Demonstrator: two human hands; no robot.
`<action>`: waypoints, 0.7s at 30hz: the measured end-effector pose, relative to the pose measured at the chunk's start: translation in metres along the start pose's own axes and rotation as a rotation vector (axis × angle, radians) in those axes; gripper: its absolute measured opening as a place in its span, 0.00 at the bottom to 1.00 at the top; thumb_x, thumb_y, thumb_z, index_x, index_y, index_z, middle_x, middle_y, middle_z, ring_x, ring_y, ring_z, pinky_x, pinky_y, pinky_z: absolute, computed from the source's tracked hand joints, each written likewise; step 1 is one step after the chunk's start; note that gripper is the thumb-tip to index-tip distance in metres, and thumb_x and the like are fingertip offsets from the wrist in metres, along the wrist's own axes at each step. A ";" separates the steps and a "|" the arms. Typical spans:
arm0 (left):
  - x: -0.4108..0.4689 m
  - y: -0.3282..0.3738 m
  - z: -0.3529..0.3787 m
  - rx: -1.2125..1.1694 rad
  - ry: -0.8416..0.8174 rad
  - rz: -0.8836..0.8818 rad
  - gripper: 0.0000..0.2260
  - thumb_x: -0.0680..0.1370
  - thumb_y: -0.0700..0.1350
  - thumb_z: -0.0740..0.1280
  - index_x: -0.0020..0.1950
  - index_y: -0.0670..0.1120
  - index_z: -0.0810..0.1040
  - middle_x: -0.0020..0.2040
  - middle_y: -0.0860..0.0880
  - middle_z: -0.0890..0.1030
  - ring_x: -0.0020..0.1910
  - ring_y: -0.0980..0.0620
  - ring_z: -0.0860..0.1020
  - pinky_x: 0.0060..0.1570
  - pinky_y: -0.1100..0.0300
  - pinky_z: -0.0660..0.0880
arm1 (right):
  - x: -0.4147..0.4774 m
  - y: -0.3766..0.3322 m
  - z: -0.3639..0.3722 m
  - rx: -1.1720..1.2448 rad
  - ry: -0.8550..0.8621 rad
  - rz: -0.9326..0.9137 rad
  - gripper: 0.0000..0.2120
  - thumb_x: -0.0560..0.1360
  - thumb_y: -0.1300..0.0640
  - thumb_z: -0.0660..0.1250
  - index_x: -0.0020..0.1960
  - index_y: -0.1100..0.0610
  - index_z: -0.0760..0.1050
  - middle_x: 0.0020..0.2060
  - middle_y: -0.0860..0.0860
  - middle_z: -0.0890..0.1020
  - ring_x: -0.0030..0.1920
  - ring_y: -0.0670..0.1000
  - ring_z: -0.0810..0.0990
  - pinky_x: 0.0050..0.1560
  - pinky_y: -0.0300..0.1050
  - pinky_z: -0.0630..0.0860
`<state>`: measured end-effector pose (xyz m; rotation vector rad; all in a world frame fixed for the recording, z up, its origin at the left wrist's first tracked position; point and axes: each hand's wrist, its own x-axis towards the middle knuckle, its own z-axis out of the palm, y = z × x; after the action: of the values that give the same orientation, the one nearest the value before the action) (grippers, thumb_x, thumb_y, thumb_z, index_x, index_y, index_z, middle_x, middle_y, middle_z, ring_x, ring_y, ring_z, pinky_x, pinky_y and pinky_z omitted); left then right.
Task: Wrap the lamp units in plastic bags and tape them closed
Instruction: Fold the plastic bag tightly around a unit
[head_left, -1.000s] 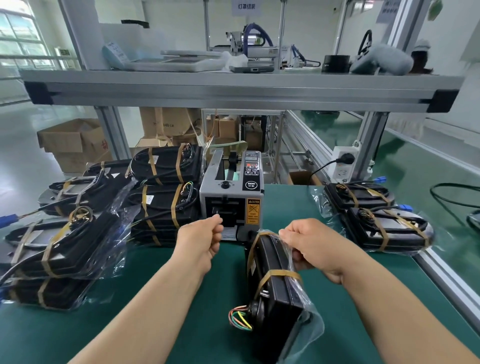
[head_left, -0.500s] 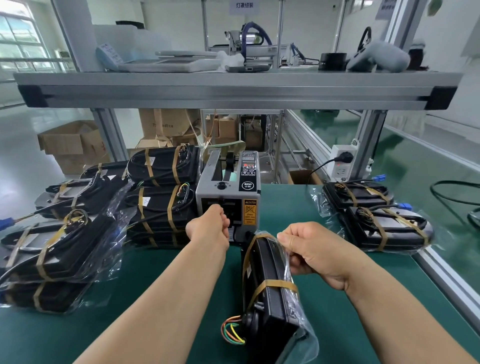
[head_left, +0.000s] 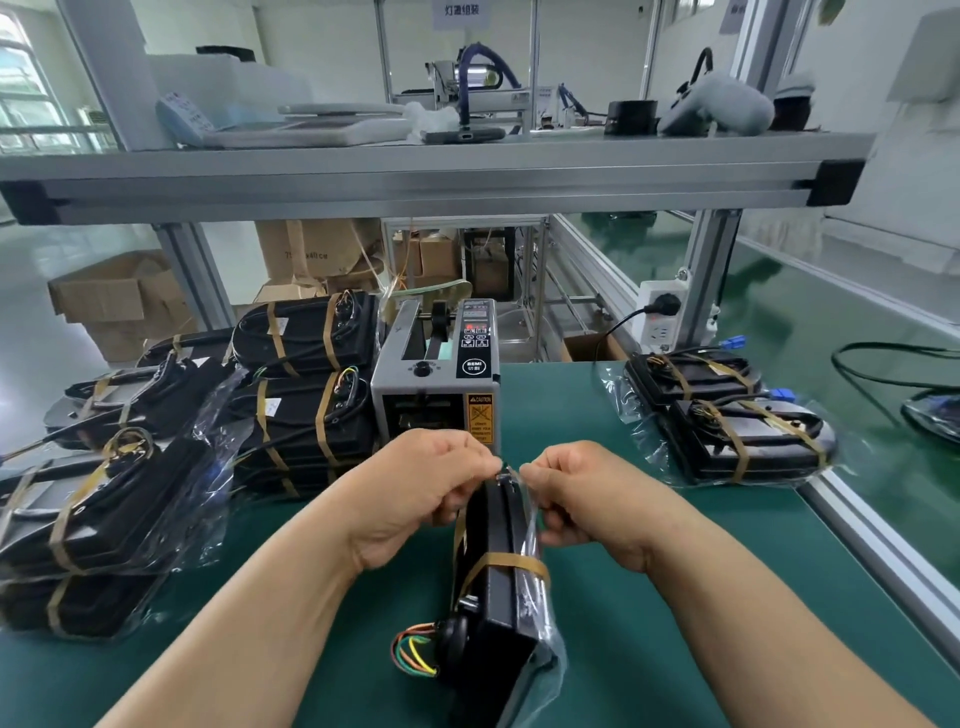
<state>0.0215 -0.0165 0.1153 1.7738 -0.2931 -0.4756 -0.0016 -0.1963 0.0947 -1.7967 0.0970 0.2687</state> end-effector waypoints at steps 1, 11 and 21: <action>0.000 0.002 0.001 0.026 -0.008 -0.009 0.09 0.78 0.41 0.67 0.38 0.48 0.77 0.28 0.53 0.69 0.27 0.57 0.65 0.31 0.66 0.65 | 0.000 0.000 0.002 0.000 -0.002 -0.003 0.14 0.81 0.55 0.65 0.38 0.56 0.71 0.26 0.48 0.72 0.24 0.42 0.70 0.32 0.36 0.77; 0.008 0.007 -0.003 0.102 -0.051 -0.089 0.09 0.79 0.40 0.66 0.39 0.46 0.74 0.26 0.53 0.67 0.26 0.57 0.64 0.27 0.67 0.66 | 0.001 -0.006 0.006 -0.084 -0.013 -0.046 0.18 0.81 0.54 0.66 0.33 0.56 0.72 0.25 0.48 0.77 0.26 0.44 0.78 0.33 0.40 0.81; 0.019 0.000 -0.011 0.036 -0.119 -0.144 0.10 0.79 0.39 0.65 0.38 0.46 0.73 0.28 0.53 0.68 0.27 0.56 0.65 0.28 0.65 0.69 | 0.004 -0.018 0.002 -0.399 -0.010 -0.073 0.13 0.80 0.57 0.64 0.38 0.59 0.75 0.34 0.57 0.85 0.30 0.47 0.84 0.30 0.36 0.78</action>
<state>0.0434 -0.0149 0.1146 1.8127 -0.2594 -0.6841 0.0061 -0.1893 0.1099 -2.1899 -0.0328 0.2572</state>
